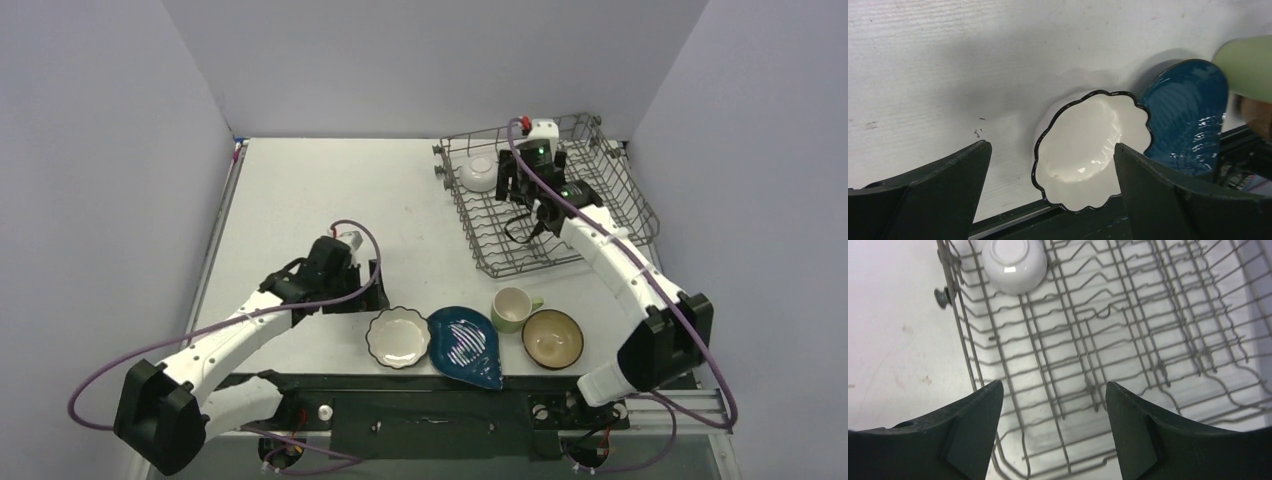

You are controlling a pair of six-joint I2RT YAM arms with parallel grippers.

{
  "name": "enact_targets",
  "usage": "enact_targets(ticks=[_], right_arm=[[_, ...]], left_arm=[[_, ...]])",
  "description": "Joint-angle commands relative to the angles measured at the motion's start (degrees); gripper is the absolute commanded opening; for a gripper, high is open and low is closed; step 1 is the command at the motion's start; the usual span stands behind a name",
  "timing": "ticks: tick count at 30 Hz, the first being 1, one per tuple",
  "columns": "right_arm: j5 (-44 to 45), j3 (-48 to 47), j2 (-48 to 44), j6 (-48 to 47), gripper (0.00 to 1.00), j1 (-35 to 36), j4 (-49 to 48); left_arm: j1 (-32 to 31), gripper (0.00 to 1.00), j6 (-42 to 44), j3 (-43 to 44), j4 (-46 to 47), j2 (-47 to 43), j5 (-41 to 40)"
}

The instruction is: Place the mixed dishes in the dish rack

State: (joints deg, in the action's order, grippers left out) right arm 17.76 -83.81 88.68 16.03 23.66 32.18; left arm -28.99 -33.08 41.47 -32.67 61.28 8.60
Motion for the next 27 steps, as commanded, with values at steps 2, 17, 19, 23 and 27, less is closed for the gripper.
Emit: enact_targets(ticks=[2, 17, 19, 23, 27], right_arm=[[-3.9, 12.9, -12.9, 8.6, 0.71, 1.5, -3.2], [-2.8, 23.8, -31.5, 10.9, 0.7, 3.0, 2.2], [-3.0, 24.3, -31.6, 11.1, 0.7, 3.0, 2.3], [-3.7, 24.8, -31.5, 11.6, 0.7, 3.1, 2.3], [-3.8, 25.4, -31.6, 11.8, 0.7, 3.3, 2.3]], left_arm=[[-9.5, 0.88, -6.5, -0.3, 0.7, 2.7, -19.4], [-21.9, 0.48, -14.4, -2.1, 2.3, 12.7, -31.0], [-22.2, 0.43, -14.5, -2.5, 3.2, 13.1, -30.6], [-22.9, 0.34, -14.6, -3.1, 4.9, 13.7, -30.2], [-23.1, 0.28, -14.6, -3.0, 5.7, 15.6, -29.9]])
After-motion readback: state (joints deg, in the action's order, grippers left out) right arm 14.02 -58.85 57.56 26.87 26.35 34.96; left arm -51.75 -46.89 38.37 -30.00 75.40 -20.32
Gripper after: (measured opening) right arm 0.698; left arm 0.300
